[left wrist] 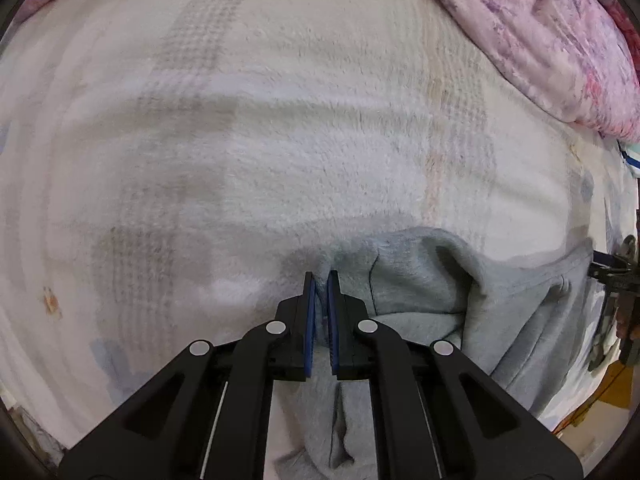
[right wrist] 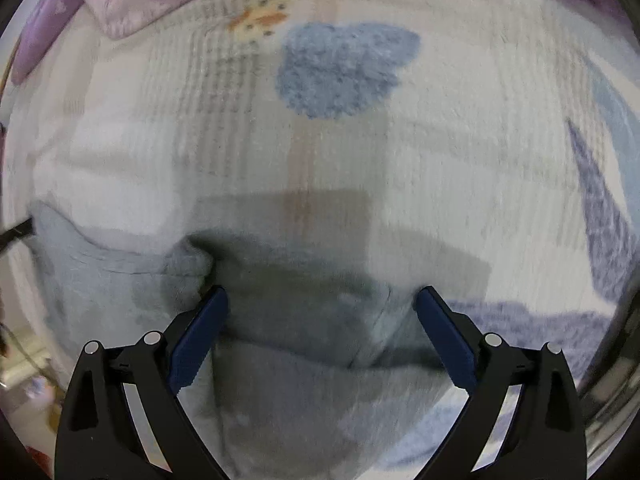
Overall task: Fold large clothes
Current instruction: 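Close the left tool on the hem while the right tool grasps the hem too, then lift the hem with both tools and fold it over toward the collar, then open both tools and release the folded hoodie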
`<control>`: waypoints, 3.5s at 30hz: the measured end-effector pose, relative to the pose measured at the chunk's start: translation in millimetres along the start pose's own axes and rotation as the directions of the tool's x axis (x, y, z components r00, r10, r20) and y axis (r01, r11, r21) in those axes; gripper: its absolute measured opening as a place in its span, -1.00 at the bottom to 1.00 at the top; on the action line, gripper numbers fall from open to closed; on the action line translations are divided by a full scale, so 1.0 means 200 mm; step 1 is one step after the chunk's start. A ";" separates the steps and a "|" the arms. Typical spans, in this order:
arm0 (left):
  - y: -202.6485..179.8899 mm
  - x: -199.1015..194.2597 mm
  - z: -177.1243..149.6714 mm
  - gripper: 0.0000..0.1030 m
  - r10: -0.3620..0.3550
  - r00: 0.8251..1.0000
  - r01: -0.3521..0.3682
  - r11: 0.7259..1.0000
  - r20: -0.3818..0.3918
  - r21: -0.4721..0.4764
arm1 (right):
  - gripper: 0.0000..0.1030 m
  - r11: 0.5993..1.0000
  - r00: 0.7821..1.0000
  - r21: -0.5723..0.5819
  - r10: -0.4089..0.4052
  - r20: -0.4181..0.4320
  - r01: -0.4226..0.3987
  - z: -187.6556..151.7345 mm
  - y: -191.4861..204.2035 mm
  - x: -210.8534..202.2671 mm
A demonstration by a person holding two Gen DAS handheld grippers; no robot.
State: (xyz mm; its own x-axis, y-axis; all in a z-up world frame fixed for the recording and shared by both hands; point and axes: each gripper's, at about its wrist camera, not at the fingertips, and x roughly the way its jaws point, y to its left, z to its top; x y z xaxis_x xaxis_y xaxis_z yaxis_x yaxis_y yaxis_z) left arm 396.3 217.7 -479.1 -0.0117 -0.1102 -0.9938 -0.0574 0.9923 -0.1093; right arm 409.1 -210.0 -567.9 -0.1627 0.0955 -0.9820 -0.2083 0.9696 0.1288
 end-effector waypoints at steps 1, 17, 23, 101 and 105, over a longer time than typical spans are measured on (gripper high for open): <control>0.00 -0.02 -0.01 -0.90 0.003 1.000 -0.003 1.000 0.005 0.003 | 0.65 1.000 1.000 -0.018 -0.023 0.002 0.023 -0.01 0.02 0.00; -0.12 -0.34 -0.17 -0.90 0.113 0.986 -0.111 0.994 0.126 -0.022 | -0.84 0.964 0.987 0.264 -0.032 0.155 -0.010 -0.32 0.05 -0.35; -0.20 -0.52 -0.36 -0.90 0.127 0.966 -0.116 0.992 0.226 -0.057 | -0.84 0.954 0.956 0.289 -0.014 0.292 -0.075 -0.52 0.14 -0.62; -0.12 -0.11 -1.28 0.25 0.074 0.995 -0.080 0.993 -0.061 -0.087 | 0.59 0.688 0.969 0.683 0.170 0.179 -0.246 -1.57 0.17 -0.23; 0.02 -0.01 -1.16 0.25 0.047 0.996 -0.062 0.972 -0.069 -0.228 | 0.59 0.597 0.961 0.761 0.241 0.133 -0.255 -1.52 0.01 -0.03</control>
State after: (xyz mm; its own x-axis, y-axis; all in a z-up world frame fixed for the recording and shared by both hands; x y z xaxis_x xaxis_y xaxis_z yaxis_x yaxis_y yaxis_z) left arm 165.3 209.1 -472.4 -0.0831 -0.0666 -0.9943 -0.2831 0.9582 -0.0405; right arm 117.4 -277.1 -519.1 -0.0784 0.3559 -0.9312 0.6510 0.7257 0.2225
